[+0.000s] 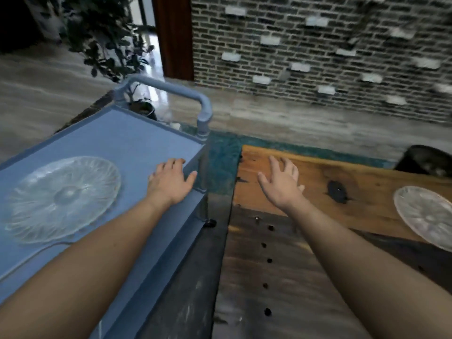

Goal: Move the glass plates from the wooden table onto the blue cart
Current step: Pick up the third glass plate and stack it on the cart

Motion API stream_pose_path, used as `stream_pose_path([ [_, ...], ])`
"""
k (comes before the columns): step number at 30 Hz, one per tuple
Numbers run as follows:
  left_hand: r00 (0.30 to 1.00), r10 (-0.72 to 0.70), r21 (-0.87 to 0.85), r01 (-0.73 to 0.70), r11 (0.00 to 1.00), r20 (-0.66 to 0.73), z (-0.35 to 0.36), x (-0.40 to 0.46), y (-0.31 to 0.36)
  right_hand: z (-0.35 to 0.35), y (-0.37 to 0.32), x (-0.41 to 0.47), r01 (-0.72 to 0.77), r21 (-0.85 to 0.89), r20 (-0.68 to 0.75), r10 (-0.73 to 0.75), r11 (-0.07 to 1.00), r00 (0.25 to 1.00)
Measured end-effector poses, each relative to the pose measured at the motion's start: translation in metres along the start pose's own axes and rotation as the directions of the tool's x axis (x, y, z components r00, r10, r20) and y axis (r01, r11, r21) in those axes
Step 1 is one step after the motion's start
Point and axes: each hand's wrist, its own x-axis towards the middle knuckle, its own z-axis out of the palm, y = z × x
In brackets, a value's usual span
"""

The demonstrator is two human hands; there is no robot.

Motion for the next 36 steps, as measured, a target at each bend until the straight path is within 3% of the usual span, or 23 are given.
stream_pose_path([
  [9,0.925,0.362,0.031,-0.368,0.929,0.117,0.053,-0.007,0.221,-0.099,0.188,-0.069,-0.314,0.04,-0.177,0.316,0.949,0.932],
  [21,0.836,0.526,0.079,-0.541,0.837,0.153,0.134,-0.095,0.476,-0.216,0.418,-0.152,-0.483,0.224,-0.252,0.529,0.847,0.81],
  [29,0.791,0.585,0.063,-0.603,0.795,0.18,0.178,-0.132,0.573,-0.265,0.509,-0.185,-0.564,0.301,-0.281,0.637,0.769,0.718],
  [36,0.766,0.59,-0.013,-0.608,0.794,0.256,0.2,-0.136,0.602,-0.27,0.533,-0.186,-0.597,0.367,-0.287,0.698,0.713,0.657],
])
